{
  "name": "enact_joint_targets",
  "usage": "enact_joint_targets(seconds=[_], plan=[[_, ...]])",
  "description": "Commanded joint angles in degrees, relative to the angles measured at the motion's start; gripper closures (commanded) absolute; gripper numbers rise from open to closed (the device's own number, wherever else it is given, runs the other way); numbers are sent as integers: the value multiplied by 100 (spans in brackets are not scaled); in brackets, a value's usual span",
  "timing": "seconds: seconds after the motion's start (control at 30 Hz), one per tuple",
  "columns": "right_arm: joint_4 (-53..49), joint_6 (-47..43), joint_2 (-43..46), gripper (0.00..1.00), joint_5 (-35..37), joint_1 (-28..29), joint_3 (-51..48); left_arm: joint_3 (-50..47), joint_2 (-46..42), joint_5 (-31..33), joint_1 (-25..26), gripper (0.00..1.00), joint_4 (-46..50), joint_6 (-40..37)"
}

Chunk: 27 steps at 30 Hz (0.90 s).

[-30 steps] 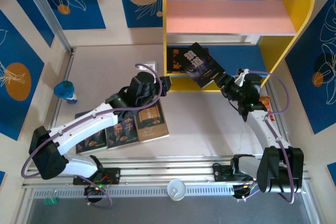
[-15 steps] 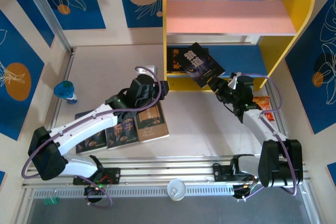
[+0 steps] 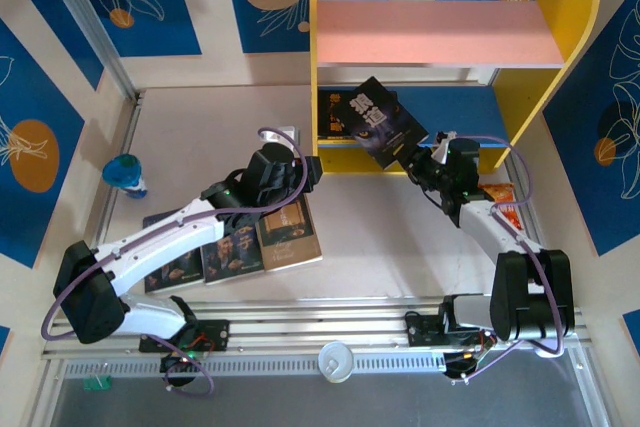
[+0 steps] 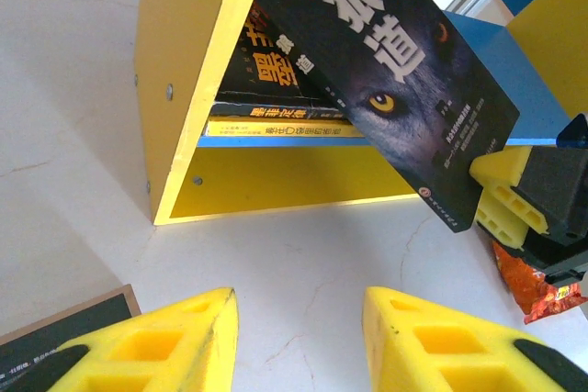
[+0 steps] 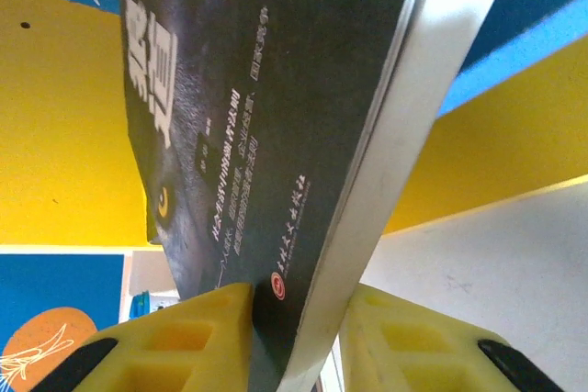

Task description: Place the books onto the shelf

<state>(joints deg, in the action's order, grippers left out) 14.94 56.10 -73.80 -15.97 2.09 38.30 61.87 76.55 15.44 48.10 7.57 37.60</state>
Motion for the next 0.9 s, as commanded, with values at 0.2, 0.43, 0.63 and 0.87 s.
enact_joint_targets(seconds=[0.2,0.43,0.63,0.87], plan=[[41,-241,-199,88,-334,-154,405,-77,-60,-68,-89,60,18,73],[-523,-833,-651,94,-1489,-628,1199,-106,-155,-36,-147,60,69,70],[-1637,-1628,-1170,95,-2265,-890,2075,-113,-181,-60,-204,60,72,65],[-2328,-2262,-1738,96,-2958,-1113,2753,-55,-163,-194,-261,60,39,80]])
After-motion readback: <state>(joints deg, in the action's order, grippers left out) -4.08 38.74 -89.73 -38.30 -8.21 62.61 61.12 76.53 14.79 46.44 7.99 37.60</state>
